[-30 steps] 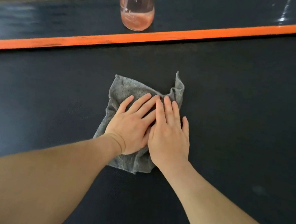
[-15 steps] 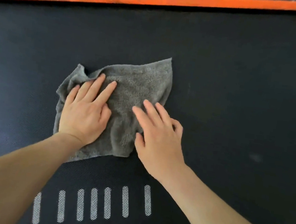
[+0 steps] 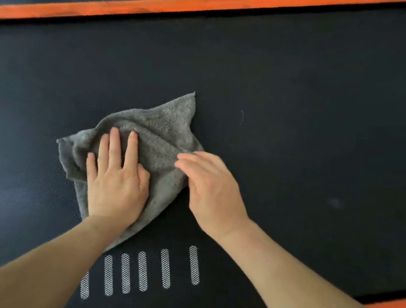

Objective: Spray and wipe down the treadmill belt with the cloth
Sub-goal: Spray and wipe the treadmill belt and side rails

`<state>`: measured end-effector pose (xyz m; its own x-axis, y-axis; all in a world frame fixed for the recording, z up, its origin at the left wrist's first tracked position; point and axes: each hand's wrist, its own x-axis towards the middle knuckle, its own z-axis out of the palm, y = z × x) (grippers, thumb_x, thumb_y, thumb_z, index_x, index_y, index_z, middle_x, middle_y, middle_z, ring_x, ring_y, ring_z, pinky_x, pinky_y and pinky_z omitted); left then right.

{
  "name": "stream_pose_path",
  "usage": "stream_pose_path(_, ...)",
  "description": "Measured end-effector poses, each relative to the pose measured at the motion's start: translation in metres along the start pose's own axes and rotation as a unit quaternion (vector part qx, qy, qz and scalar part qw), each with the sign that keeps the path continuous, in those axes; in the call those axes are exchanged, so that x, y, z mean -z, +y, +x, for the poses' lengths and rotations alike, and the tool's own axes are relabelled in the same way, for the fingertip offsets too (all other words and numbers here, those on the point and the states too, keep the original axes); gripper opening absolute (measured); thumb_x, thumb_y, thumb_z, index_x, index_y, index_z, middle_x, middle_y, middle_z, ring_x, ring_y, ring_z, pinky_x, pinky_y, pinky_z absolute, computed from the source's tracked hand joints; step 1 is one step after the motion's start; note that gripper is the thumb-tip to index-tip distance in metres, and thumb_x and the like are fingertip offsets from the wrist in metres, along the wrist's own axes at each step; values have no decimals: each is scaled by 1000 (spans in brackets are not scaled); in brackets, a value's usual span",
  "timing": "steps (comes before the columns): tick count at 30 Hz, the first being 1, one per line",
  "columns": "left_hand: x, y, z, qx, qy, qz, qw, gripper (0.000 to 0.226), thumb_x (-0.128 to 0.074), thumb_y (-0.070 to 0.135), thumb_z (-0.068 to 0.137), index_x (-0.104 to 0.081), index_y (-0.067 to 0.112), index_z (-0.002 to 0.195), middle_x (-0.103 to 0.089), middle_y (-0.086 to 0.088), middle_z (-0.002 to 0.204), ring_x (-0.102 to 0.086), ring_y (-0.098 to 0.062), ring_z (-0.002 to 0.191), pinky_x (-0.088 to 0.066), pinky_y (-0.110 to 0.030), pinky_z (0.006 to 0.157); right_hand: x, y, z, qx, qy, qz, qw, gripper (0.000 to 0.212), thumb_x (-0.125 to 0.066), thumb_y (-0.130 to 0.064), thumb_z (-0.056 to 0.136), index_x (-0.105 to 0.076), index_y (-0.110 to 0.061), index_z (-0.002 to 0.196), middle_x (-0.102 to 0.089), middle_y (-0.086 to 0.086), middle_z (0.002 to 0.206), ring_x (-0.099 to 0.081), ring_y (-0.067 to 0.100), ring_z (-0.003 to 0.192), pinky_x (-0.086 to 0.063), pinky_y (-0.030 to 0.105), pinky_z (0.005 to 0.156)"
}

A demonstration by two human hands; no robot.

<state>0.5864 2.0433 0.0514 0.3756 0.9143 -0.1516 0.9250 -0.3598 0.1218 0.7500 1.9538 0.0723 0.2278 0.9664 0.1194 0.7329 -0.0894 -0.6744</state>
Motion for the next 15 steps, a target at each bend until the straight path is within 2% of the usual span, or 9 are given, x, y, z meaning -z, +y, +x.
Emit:
stream_pose_path(2, -2, 26, -10, -5, -21, -8, 1000, 65, -27, 38, 94, -33, 11, 153, -22, -23, 160, -20, -41, 147, -20, -61, 116, 36, 17, -4, 6, 33, -43, 998, 38, -43, -4, 87, -74, -7, 107, -72, 3, 114, -61, 28, 112, -48, 36, 100)
stream_pose_path(3, -4, 42, -16, -26, -31, -8, 999, 65, -27, 40, 95, -32, 13, 153, -21, -23, 160, -19, -41, 148, -20, -60, 116, 56, 24, -10, 11, 30, -71, 997, 39, -40, -3, 85, -75, -6, 103, -73, 3, 108, -61, 28, 111, -48, 34, 98)
stream_pose_path(5, -8, 81, -32, -97, -44, 1, 994, 64, -28, 41, 95, -31, 15, 154, -22, -21, 161, -20, -38, 148, -21, -59, 116, 94, 32, -28, -15, -10, -136, 991, 40, -38, -4, 80, -77, -12, 80, -74, -2, 87, -63, 27, 108, -51, 41, 93)
stream_pose_path(7, -11, 107, -44, -136, -54, 4, 989, 64, -29, 42, 95, -28, 19, 155, -21, -16, 162, -18, -33, 150, -20, -57, 117, 120, 32, -45, -83, -84, -216, 969, 35, -42, -11, 77, -64, -26, 54, -66, -9, 62, -66, 23, 107, -45, 50, 101)
stream_pose_path(9, -12, 107, -47, -136, -70, 6, 988, 64, -29, 41, 95, -25, 25, 156, -19, -10, 164, -14, -27, 151, -16, -55, 119, 126, 24, -60, -114, -119, -271, 948, 32, -42, -23, 78, -54, -30, 49, -61, -10, 56, -67, 18, 106, -42, 54, 105)
stream_pose_path(10, -12, 101, -47, -136, -73, 6, 988, 64, -29, 41, 94, -24, 27, 156, -19, -6, 164, -14, -24, 152, -15, -54, 120, 124, 19, -63, -104, -107, -262, 953, 33, -40, -26, 80, -62, -28, 55, -65, -10, 62, -67, 17, 105, -44, 50, 103)
stream_pose_path(12, -9, 82, -45, -153, -70, 14, 986, 63, -30, 39, 93, -27, 28, 155, -22, -2, 163, -18, -21, 151, -18, -56, 119, 102, 11, -58, -71, -79, -210, 972, 39, -39, -25, 84, -77, -19, 89, -75, -5, 94, -66, 19, 110, -47, 39, 101)
stream_pose_path(13, -7, 72, -47, -154, -65, 15, 986, 62, -31, 39, 93, -31, 28, 155, -24, -1, 163, -20, -21, 150, -20, -57, 118, 84, 9, -53, -67, -89, -195, 975, 44, -38, -25, 87, -75, -15, 110, -73, 1, 114, -62, 21, 119, -47, 37, 103)
stream_pose_path(15, -6, 47, -46, -133, -61, 23, 989, 61, -32, 39, 94, -33, 26, 154, -26, 0, 162, -22, -21, 150, -21, -58, 118, 39, 7, -41, -80, -138, -201, 966, 53, -34, -29, 93, -57, -12, 138, -53, 7, 146, -45, 24, 139, -42, 44, 111)
